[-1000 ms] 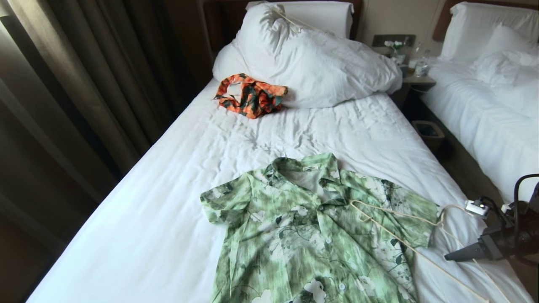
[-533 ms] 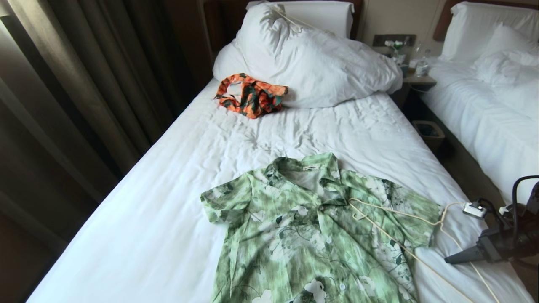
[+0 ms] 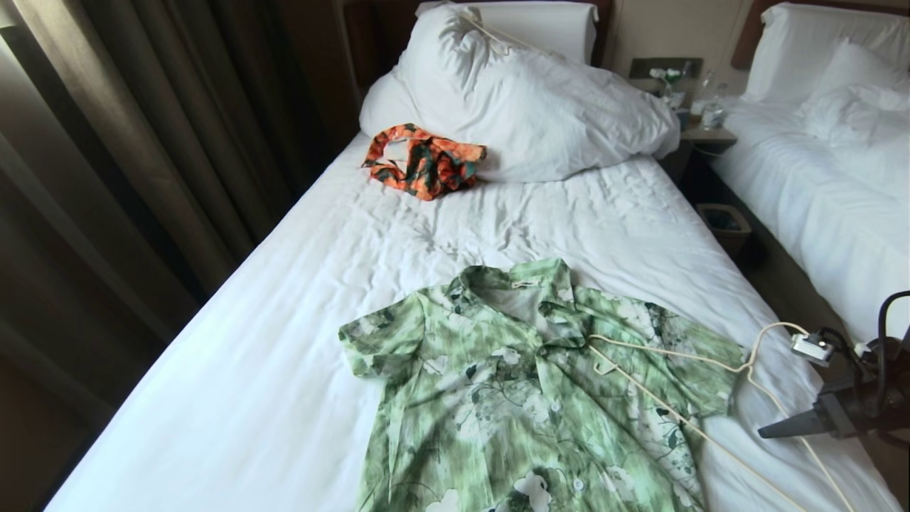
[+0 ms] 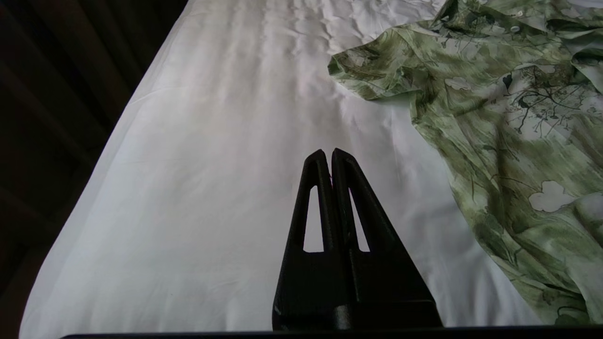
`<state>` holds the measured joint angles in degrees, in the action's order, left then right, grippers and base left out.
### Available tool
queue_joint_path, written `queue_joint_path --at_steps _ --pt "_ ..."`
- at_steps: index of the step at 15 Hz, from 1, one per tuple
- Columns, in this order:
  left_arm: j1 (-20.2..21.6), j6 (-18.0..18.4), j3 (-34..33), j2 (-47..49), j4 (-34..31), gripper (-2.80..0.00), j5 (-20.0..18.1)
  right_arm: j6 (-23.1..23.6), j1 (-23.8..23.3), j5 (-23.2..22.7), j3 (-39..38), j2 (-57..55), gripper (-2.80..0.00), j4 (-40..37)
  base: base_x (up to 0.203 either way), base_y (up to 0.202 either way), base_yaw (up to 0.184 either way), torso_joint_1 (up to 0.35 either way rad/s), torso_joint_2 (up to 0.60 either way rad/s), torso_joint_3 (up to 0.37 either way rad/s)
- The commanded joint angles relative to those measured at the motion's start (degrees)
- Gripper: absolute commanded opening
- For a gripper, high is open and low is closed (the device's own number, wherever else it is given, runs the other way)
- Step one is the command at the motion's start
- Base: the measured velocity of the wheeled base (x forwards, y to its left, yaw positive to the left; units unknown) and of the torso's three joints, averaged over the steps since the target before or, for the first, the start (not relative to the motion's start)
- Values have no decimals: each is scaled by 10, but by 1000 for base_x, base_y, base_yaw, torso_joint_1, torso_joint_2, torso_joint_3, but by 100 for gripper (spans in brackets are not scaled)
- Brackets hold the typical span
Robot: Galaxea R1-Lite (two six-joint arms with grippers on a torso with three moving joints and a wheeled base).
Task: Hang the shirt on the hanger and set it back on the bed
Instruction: Lift the shirt and hanger
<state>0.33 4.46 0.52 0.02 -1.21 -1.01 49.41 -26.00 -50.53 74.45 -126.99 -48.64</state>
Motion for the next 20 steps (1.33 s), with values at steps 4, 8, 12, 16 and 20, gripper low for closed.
queue_joint_path --at_steps 4,8,12,16,20 --pt "0 0 0 -1 0 -280 0 48 -11 -17 0 66 -280 -9 0 0 0 0 0 0" --pt "0 0 0 -1 0 -280 0 135 -29 -17 0 97 -280 -16 0 0 0 0 0 0" --pt "0 0 0 -1 1 -280 0 206 -27 -31 1 138 -280 -15 0 0 0 0 0 0" --pt "0 0 0 -1 0 -280 0 238 9 -89 11 145 -280 -6 0 0 0 0 0 0" --pt "0 0 0 -1 0 -280 0 326 38 -93 16 142 -280 -5 0 0 0 0 0 0"
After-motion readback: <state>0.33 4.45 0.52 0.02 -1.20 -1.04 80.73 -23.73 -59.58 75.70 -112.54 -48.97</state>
